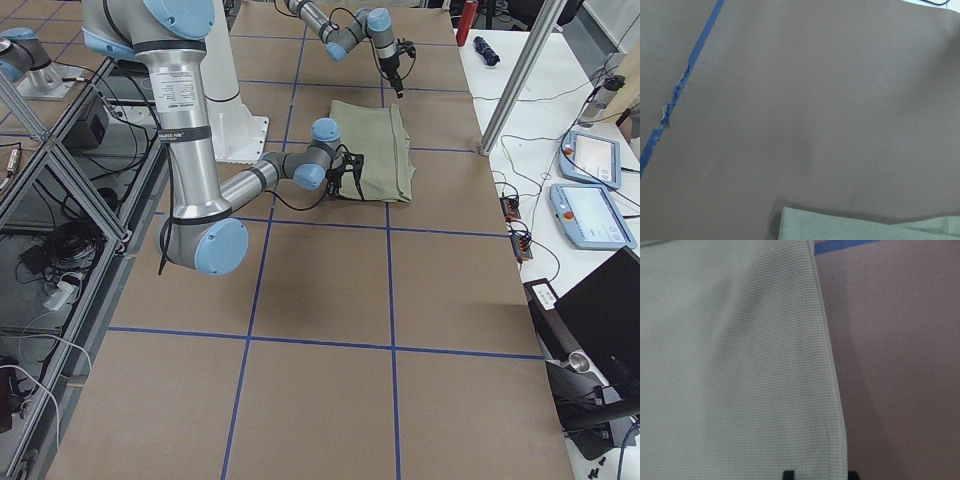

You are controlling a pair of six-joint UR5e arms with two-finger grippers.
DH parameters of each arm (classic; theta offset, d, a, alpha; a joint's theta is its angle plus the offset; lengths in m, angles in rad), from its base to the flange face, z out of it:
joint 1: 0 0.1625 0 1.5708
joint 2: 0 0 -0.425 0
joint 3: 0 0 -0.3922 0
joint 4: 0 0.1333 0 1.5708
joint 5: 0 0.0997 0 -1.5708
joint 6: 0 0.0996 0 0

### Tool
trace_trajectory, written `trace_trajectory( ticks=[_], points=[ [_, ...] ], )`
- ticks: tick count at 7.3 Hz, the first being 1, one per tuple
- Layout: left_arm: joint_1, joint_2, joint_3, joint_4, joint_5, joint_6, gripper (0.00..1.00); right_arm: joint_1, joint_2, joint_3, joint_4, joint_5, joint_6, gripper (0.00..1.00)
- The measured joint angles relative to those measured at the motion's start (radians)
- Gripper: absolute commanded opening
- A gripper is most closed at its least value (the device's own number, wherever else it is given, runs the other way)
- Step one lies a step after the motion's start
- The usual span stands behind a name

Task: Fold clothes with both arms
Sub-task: 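Lower the right gripper to the folded shirt's near corner and grasp it, then drag the folded shirt with the right gripper, rotating it upright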

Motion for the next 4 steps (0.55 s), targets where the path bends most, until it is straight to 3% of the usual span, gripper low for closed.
trace_trajectory(
  ticks=[4],
  points=[
    [0.001, 0.005, -0.005, -0.017, -0.002, 0.0, 0.99, -0.002, -0.06, 0.086, 0.0, 0.061, 0.0, 0.0]
  ],
)
